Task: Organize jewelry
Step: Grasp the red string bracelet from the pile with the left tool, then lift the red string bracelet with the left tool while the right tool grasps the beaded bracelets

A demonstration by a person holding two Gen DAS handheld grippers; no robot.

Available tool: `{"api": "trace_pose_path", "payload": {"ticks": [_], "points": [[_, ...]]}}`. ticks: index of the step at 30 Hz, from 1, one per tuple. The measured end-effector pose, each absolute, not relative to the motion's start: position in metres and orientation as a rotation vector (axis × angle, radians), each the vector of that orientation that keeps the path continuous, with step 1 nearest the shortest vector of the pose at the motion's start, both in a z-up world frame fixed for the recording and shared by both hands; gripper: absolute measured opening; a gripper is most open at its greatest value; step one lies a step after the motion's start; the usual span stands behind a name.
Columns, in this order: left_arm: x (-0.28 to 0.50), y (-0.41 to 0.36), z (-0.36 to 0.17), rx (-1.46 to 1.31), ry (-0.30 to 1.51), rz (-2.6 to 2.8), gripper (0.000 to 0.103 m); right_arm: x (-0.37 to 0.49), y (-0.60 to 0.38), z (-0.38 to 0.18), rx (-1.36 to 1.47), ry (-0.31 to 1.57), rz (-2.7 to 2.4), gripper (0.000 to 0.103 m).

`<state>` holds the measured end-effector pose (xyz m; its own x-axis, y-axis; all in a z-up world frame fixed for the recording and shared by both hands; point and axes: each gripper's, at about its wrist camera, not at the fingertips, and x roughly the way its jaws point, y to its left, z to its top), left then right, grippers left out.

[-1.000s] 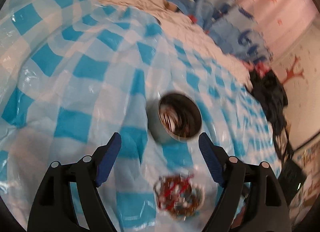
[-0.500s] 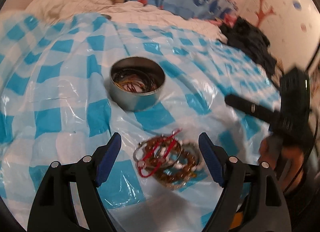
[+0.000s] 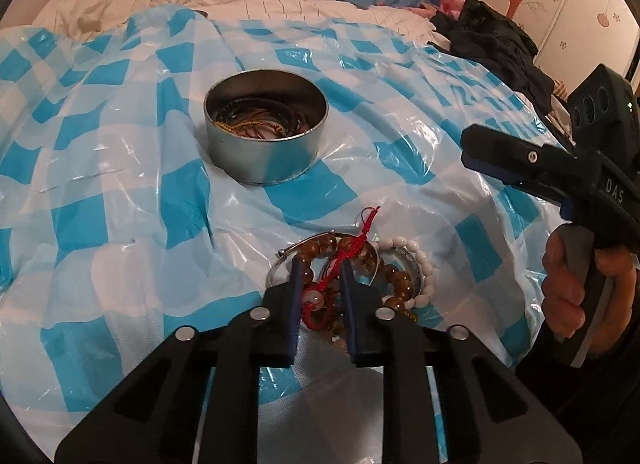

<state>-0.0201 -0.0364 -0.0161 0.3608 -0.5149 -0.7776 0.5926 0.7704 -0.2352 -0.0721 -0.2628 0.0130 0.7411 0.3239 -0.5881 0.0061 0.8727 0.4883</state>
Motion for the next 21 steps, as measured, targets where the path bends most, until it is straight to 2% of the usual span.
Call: {"api": "trace_pose_path", "payload": {"ticks": [7, 19, 21], "points": [[-0.008, -0.013, -0.001, -0.03, 0.941, -0.692, 0.009, -0.071, -0.247, 0.014, 0.423, 0.736, 0.226, 0.083], [0.002, 0.006, 0.01, -0.126, 0.912, -0.656, 0.009, -0.07, -0.169, 0.001, 0.125, 0.807, 0.416, 0.083], [0.003, 0.007, 0.011, -0.131, 0.911, -0.655, 0.009, -0.068, -0.161, -0.003, 0.097, 0.816, 0.422, 0.08]]}}
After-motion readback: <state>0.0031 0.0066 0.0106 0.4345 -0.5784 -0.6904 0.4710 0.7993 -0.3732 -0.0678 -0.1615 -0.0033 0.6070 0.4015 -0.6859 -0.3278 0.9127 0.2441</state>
